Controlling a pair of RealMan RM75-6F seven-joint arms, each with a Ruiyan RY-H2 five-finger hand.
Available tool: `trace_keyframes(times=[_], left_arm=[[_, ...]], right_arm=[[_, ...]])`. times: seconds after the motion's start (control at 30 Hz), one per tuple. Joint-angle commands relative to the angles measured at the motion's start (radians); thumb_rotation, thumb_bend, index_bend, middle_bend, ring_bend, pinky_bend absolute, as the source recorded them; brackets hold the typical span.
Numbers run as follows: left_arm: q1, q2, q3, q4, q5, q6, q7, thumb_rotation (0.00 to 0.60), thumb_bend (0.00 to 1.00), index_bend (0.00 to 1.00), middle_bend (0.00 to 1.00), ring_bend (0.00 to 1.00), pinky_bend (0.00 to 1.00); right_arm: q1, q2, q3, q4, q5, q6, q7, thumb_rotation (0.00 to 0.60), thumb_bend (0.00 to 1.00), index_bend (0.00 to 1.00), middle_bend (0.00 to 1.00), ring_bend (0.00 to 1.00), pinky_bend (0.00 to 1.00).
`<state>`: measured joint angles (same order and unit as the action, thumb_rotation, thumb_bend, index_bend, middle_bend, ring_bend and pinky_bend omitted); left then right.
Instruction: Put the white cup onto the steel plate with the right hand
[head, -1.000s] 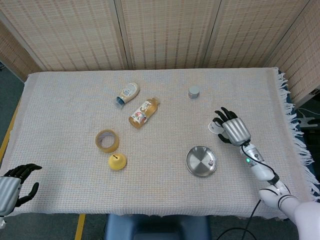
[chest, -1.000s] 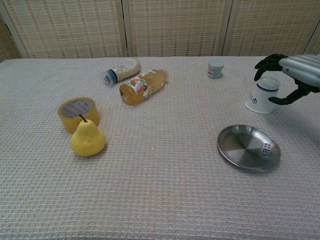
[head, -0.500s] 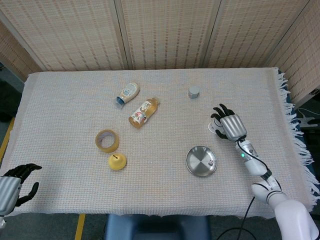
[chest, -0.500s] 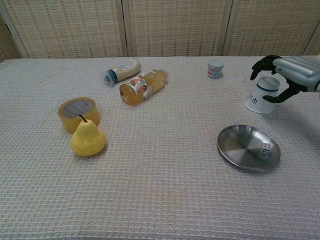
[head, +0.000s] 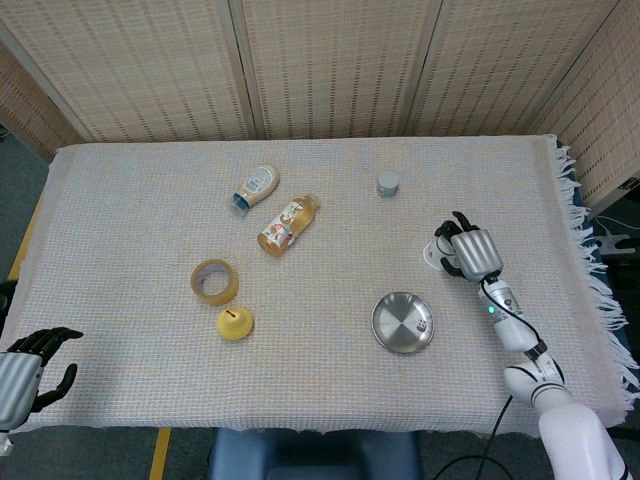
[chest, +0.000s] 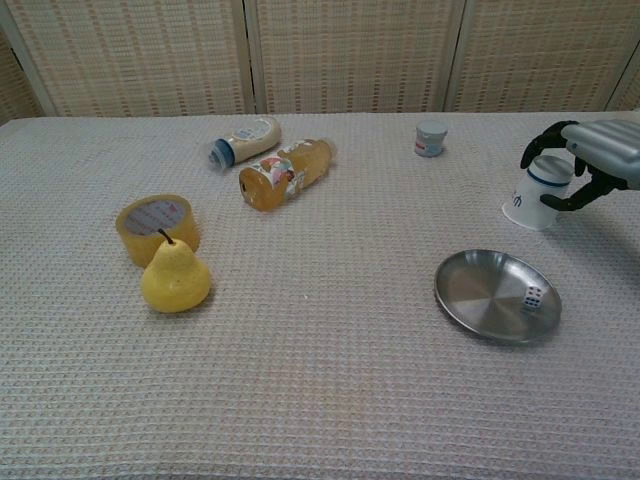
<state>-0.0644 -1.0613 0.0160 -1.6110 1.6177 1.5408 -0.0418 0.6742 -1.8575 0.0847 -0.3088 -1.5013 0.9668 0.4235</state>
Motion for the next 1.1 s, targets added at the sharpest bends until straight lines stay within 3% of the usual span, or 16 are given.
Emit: trace_keyframes(times=[0.03,0.23,0.4,0.53,0.67,0.77,0.9,1.1], left_arm=[[0.002,-0.002,-0.003,-0.003,-0.007,0.001,0.004,0.6,0.43,0.3,0.3,0.29,0.42],[0.004,-0.002,-0.008,-0.007,-0.021,0.0,0.009,0.6,0.43,0.3,0.31,0.29,0.43],[0.007,-0.002,-0.012,-0.013,-0.028,0.005,0.009,0.6,0.43,0.31,0.31,0.29,0.44],[0.007,-0.001,-0.01,-0.016,-0.024,0.002,0.013,0.6,0.43,0.31,0.31,0.29,0.44],[0.007,0.001,-0.008,-0.017,-0.02,0.002,0.014,0.6,0.43,0.31,0.31,0.29,0.44],[0.006,0.008,-0.004,-0.018,-0.017,-0.004,0.0,0.6,0.43,0.31,0.32,0.29,0.44],[0.005,0.012,-0.003,-0.017,-0.013,-0.004,-0.005,0.6,0.43,0.31,0.32,0.29,0.44],[0.005,0.014,-0.001,-0.019,-0.012,-0.006,-0.006,0.6,0.43,0.31,0.32,0.29,0.44]], right_arm=[[-0.005,-0.015,-0.002,0.022,0.003,0.002,0.003,0.6,0.22,0.39,0.28,0.12,0.52],[-0.012,-0.045,0.012,0.057,0.008,0.102,-0.003,0.6,0.22,0.5,0.41,0.26,0.66],[-0.018,-0.05,0.009,0.035,-0.009,0.242,-0.001,0.6,0.22,0.53,0.44,0.31,0.69],[-0.029,-0.025,-0.011,-0.048,-0.038,0.324,-0.001,0.6,0.22,0.53,0.44,0.32,0.7],[-0.053,0.04,-0.025,-0.253,-0.052,0.358,0.001,0.6,0.22,0.53,0.44,0.32,0.7],[-0.074,0.14,-0.034,-0.52,-0.041,0.326,-0.017,0.6,0.22,0.53,0.44,0.33,0.7],[-0.081,0.308,-0.046,-0.883,0.007,0.213,-0.14,0.6,0.22,0.53,0.44,0.34,0.71],[-0.085,0.441,-0.058,-1.152,0.082,0.102,-0.275,0.6,0.22,0.51,0.44,0.34,0.71]])
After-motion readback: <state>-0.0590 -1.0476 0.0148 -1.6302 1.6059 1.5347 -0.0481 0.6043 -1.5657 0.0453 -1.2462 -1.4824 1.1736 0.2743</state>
